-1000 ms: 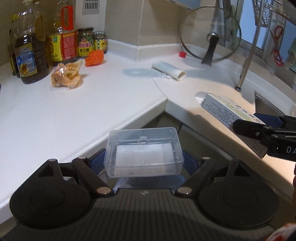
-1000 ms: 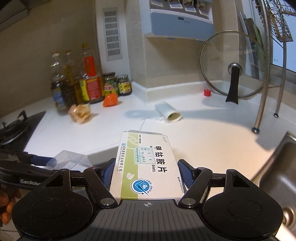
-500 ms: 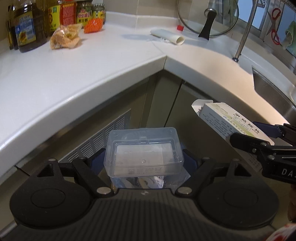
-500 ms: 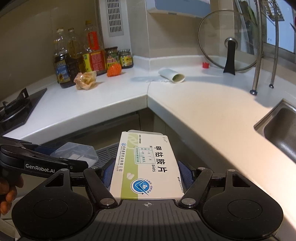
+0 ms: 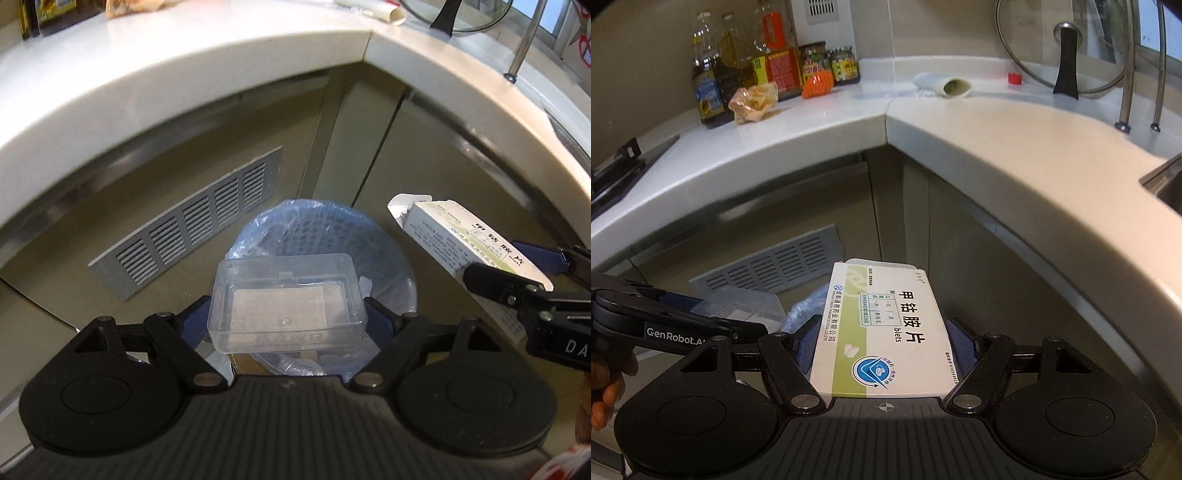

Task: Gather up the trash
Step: 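Carry the plastic box and medicine box down over the trash bin with both grippers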

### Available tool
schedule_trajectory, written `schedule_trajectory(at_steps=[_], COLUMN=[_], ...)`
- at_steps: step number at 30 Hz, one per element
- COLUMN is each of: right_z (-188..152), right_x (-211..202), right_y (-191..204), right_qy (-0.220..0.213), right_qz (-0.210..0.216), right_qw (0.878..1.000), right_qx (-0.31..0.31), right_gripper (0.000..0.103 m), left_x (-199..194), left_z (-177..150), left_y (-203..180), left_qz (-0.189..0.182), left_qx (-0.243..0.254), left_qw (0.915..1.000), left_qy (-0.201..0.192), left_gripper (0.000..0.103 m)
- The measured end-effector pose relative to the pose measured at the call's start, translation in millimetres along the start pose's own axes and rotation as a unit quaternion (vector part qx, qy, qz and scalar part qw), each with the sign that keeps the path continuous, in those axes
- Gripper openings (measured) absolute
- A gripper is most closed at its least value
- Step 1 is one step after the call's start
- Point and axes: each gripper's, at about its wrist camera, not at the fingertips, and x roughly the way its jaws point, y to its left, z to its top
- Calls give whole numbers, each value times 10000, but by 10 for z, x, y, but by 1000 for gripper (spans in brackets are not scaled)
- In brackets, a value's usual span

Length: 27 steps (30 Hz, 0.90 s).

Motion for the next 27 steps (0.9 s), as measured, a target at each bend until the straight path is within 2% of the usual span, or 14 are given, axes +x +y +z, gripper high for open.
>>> schedule_trajectory(at_steps=[16,27], right_z=[-105,-118], right_x=[455,524], right_y=[-91,-127], right_qy=[243,277], right_qz=[-76,-132], right_qw=[9997,9995], right_qx=[33,59], right_gripper=[71,71], left_x=[560,682], left_z=[-9,27], left_y=[-27,-57], left_qz=[-122,-229], left_qx=[14,40], left_qw=[9997,9994], left_qy=[231,239], left_gripper=[84,84])
